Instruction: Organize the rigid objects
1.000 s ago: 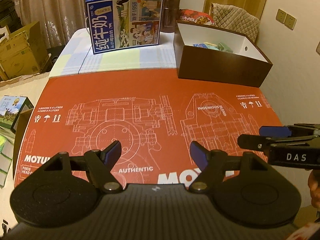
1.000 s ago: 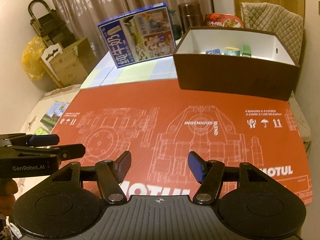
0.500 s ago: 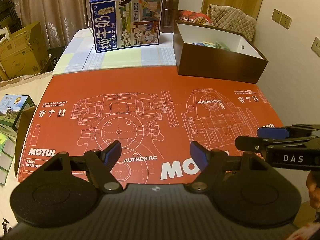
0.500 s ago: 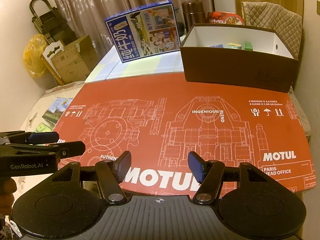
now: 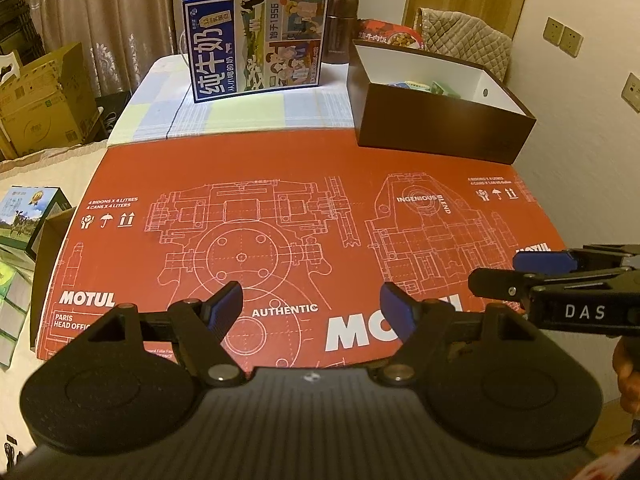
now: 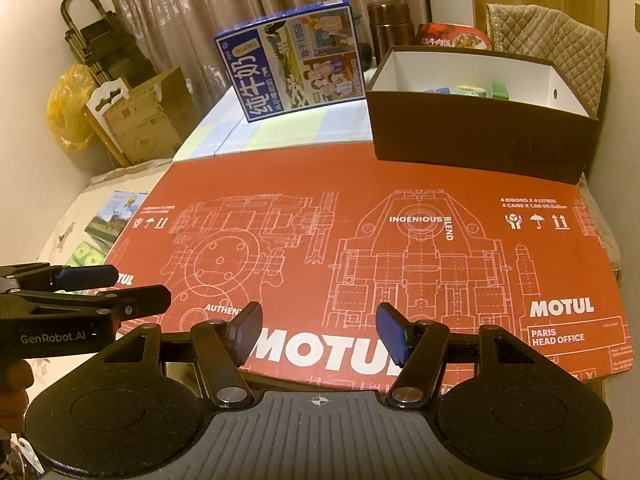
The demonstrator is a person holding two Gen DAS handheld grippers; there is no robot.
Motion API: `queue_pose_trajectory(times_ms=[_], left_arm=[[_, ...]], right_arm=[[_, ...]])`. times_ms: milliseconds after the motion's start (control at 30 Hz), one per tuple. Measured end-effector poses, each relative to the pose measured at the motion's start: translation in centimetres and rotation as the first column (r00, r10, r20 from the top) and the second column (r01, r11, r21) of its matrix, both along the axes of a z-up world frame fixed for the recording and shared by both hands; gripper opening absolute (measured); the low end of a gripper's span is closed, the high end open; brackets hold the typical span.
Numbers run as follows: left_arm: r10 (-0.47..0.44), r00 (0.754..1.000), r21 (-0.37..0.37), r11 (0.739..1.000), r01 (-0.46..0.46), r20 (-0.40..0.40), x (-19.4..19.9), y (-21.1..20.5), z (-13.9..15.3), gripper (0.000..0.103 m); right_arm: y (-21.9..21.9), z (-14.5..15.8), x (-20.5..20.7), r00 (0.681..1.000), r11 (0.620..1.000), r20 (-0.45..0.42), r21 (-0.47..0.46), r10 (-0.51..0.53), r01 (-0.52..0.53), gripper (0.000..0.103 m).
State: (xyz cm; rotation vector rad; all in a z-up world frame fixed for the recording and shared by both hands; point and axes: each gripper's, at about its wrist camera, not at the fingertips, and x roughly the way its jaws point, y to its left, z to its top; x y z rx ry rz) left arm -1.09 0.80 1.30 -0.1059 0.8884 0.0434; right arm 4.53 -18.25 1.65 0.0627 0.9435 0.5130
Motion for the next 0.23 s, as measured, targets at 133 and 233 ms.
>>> queue_pose_trajectory(times_ms=[133, 233], left_arm=[[0.002, 1.000, 0.004, 1.000, -0.002, -0.003, -0.07, 0.25, -0.30, 0.073], [0.006, 1.000, -0.008, 1.000, -0.006, -0.019, 0.13, 0.38, -0.60, 0.073]], right_arm=[[0.23, -0.21, 0.05, 1.000, 1.000, -0.005, -0.001, 0.005, -0.005, 0.060], [0.31, -0.44, 0.19, 1.000, 1.000, -0.013, -0.004, 0.007, -0.007, 0.060]])
